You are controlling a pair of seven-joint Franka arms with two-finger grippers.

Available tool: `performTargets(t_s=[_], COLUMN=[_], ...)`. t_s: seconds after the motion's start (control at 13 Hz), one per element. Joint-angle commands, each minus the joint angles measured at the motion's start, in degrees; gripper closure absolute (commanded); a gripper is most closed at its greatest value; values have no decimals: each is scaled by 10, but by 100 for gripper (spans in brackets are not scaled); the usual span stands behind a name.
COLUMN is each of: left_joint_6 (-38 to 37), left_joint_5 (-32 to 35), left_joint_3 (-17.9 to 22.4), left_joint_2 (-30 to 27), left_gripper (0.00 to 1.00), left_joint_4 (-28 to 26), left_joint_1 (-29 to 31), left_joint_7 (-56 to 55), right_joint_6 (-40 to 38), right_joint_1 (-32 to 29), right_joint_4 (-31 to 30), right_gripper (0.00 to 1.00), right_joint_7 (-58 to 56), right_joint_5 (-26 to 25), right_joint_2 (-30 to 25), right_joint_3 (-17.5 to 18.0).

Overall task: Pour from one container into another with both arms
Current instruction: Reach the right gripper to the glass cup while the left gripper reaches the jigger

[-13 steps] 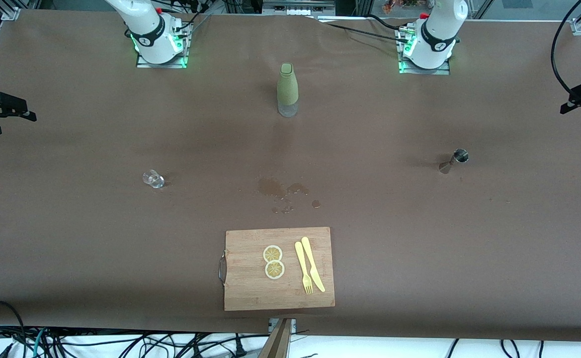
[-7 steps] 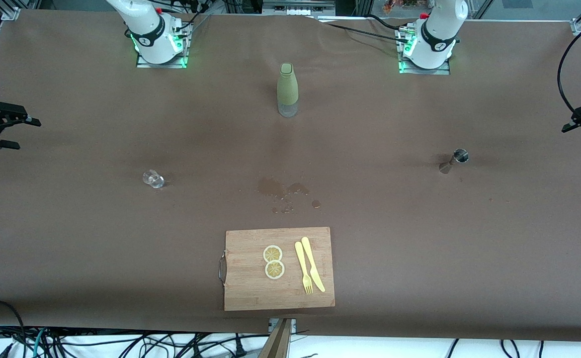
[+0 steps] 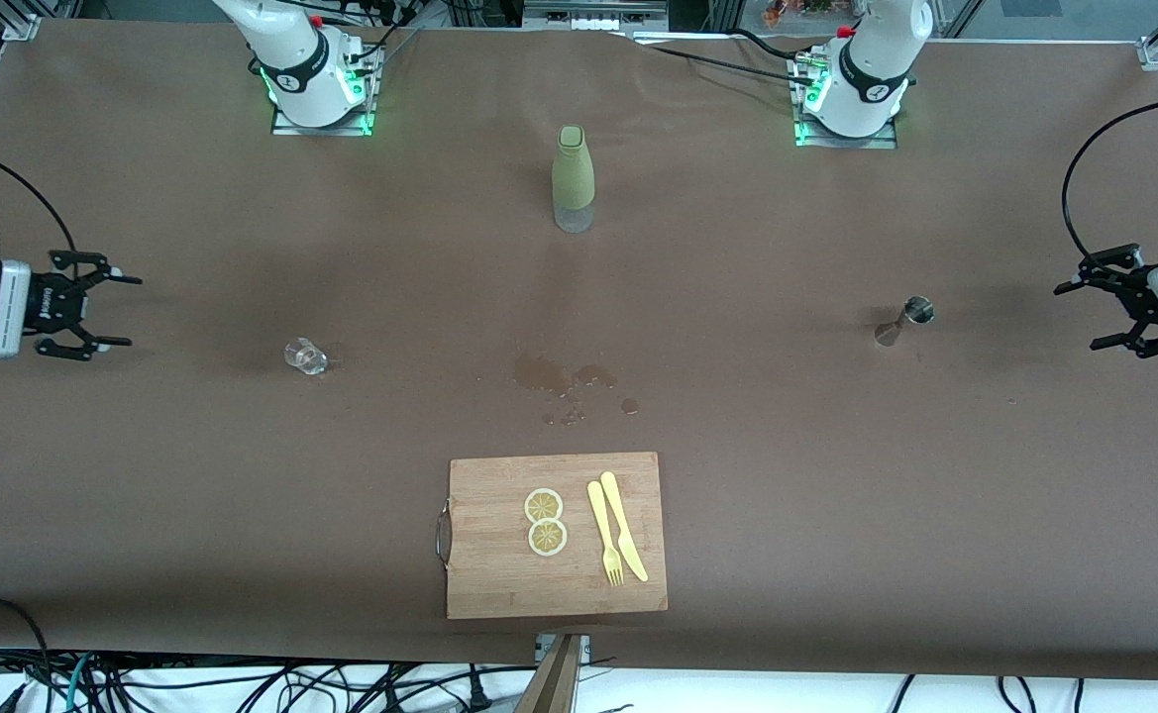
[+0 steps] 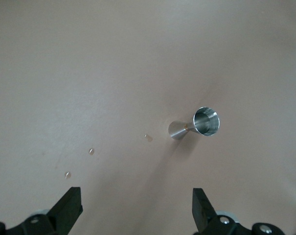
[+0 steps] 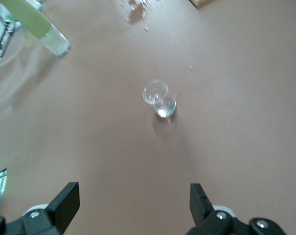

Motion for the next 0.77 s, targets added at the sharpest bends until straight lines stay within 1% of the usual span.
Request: performTargets(t_s=[0.0, 0.08, 0.38, 0.54, 0.61, 0.69], left_joint_6=[5, 8, 10, 8, 7, 2], left_joint_5=[-67, -88, -135, -177, -198, -211], left_joint_3=[11, 13, 17, 17, 17, 16], left_joint_2=[42, 57, 92, 117, 126, 138], left_gripper=[0, 0, 0, 0, 0, 0], left_joint_4=[1, -4, -9, -24, -41, -52], left_joint_1=[13, 18, 28, 27, 27, 27], left_joint_7=[130, 174, 329, 440, 498, 538], right_joint_6=[-31, -32, -23, -24, -24, -25], right_joint_1=[-6, -2, -2, -2, -2, -2], right_joint_4=[17, 18, 32, 43, 43, 43], right_gripper=[0, 0, 0, 0, 0, 0], right_joint_7=[-103, -135, -209, -247, -261, -273], right_joint_5=[80, 98, 139, 164, 175, 176], right_joint_2=[60, 82, 134, 173, 184, 187], right_joint_3=[7, 12, 70, 90, 93, 93])
